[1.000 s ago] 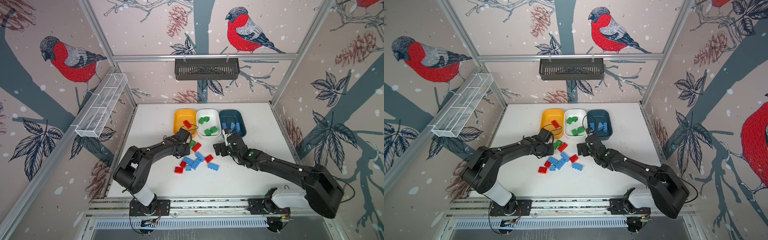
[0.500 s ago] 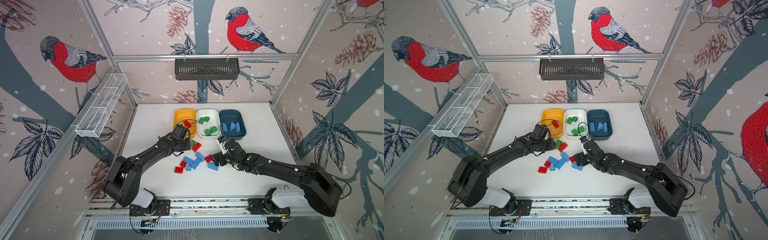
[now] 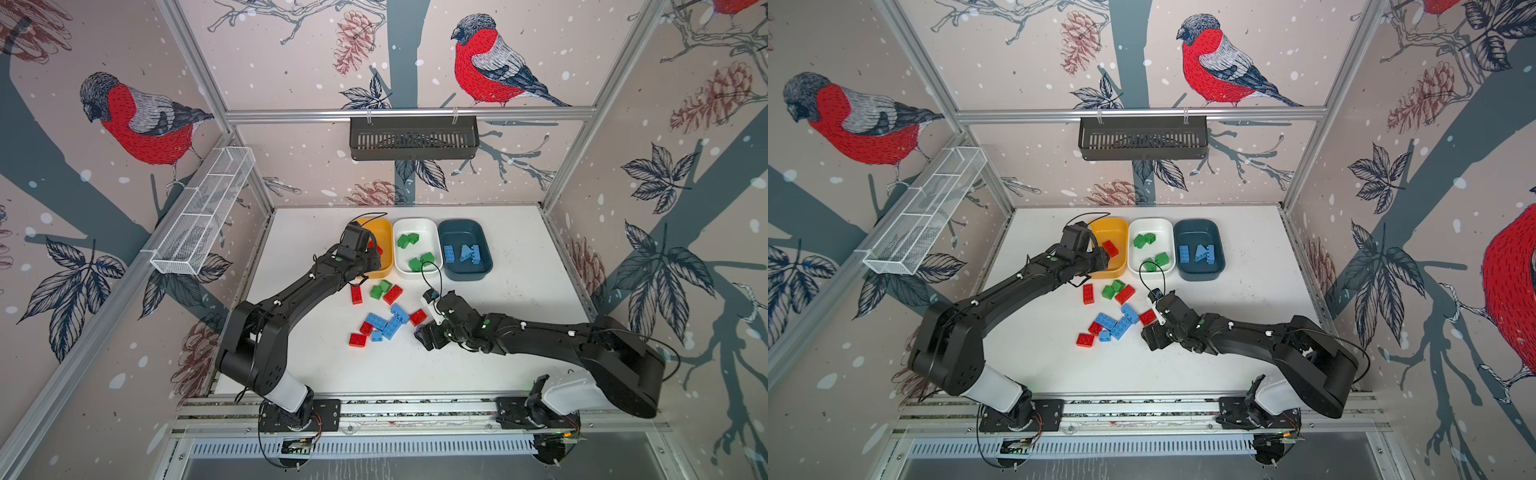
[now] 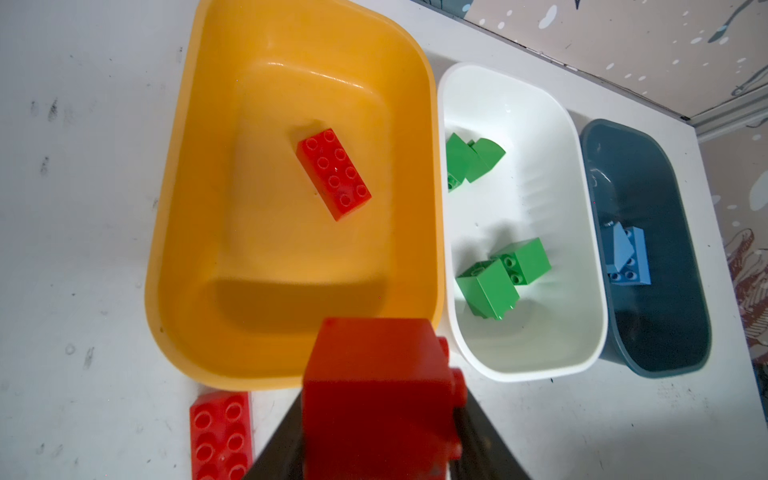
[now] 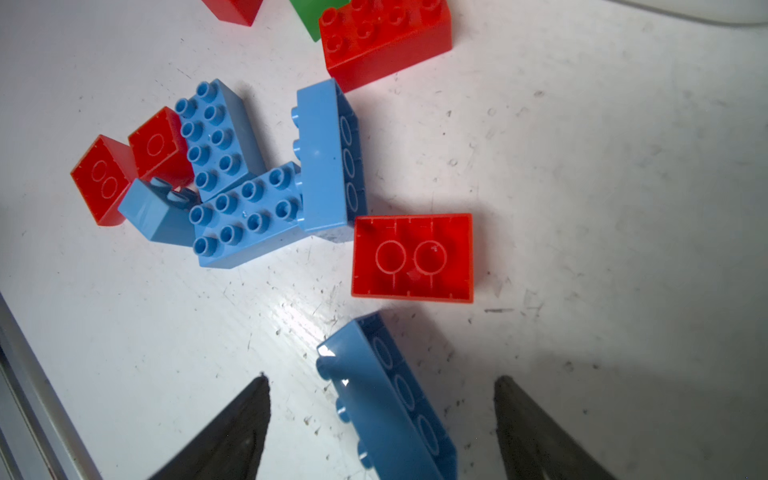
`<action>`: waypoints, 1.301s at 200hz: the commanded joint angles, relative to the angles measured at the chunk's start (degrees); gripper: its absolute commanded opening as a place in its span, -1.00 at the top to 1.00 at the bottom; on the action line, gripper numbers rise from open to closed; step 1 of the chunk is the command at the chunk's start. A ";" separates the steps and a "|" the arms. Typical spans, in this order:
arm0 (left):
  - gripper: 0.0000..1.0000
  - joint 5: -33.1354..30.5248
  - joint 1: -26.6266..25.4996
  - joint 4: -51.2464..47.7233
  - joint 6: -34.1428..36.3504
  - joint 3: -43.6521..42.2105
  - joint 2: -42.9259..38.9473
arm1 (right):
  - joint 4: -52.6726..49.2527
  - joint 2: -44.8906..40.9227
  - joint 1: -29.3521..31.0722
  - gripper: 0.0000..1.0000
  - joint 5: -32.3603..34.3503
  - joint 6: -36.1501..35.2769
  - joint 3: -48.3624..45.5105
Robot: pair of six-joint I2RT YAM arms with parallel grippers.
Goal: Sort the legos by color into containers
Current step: 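Drop the red brick into the yellow tub with left while right lowers to blue brick, then grasp a light-blue brick with the right gripper and lift it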
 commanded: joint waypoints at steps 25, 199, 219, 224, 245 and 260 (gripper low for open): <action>0.25 -2.32 1.92 3.07 2.17 6.00 7.63 | -1.49 2.15 2.54 -0.55 3.68 -1.53 1.32; -0.57 0.70 2.49 -3.92 7.20 26.88 24.92 | -3.62 5.41 4.16 0.08 10.92 -0.43 2.74; -0.64 0.46 2.47 -3.25 7.44 24.71 22.72 | -3.92 5.72 4.18 0.14 10.95 -0.54 2.83; -0.68 0.28 2.49 -3.19 7.32 24.24 22.25 | -3.98 5.85 4.20 0.15 11.01 -0.53 2.83; -0.82 0.10 2.49 -2.41 7.35 22.33 20.57 | -4.54 5.79 4.14 0.22 11.65 -0.33 2.83; -0.89 0.05 2.48 -1.80 7.25 21.08 19.44 | -4.95 5.40 4.18 0.27 12.16 -0.23 2.83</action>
